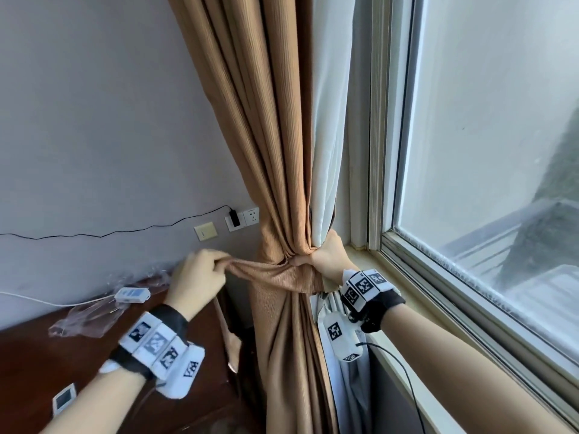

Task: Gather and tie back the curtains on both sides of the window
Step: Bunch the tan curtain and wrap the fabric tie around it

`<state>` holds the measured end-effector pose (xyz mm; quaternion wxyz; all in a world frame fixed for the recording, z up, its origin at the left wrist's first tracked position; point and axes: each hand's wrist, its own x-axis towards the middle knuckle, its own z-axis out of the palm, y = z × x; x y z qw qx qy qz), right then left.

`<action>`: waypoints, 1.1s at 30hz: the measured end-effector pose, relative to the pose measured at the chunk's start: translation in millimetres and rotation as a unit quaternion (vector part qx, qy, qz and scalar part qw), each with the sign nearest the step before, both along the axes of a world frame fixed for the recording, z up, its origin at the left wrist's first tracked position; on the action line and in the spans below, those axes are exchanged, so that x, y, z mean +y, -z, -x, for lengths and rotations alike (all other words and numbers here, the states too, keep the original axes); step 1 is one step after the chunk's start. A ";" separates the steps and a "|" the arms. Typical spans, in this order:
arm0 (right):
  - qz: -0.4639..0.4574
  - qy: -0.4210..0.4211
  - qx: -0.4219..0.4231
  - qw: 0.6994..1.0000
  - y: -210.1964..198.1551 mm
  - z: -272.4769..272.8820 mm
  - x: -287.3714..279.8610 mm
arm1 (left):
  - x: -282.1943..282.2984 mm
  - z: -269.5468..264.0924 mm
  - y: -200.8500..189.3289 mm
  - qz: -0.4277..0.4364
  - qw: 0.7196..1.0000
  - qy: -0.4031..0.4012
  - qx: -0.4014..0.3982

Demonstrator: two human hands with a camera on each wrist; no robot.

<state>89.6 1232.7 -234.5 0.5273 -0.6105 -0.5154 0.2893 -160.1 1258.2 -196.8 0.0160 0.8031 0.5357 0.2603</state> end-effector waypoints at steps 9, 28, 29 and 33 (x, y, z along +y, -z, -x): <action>0.011 -0.035 0.019 0.999 -1.6 -5.3 -3.9 | 76.6 -15.6 -24.5 0.146 0.985 -0.038 -0.083; -0.031 -0.029 0.028 0.999 1.3 1.9 4.1 | 87.7 22.9 -13.1 0.297 0.909 0.031 -0.292; -0.030 -0.032 0.026 0.999 1.2 3.4 3.9 | 90.5 13.3 -10.6 0.278 0.911 0.031 -0.302; -0.025 -0.047 0.025 0.998 -0.1 3.4 1.5 | 103.6 -31.7 -7.1 0.274 0.930 0.028 -0.244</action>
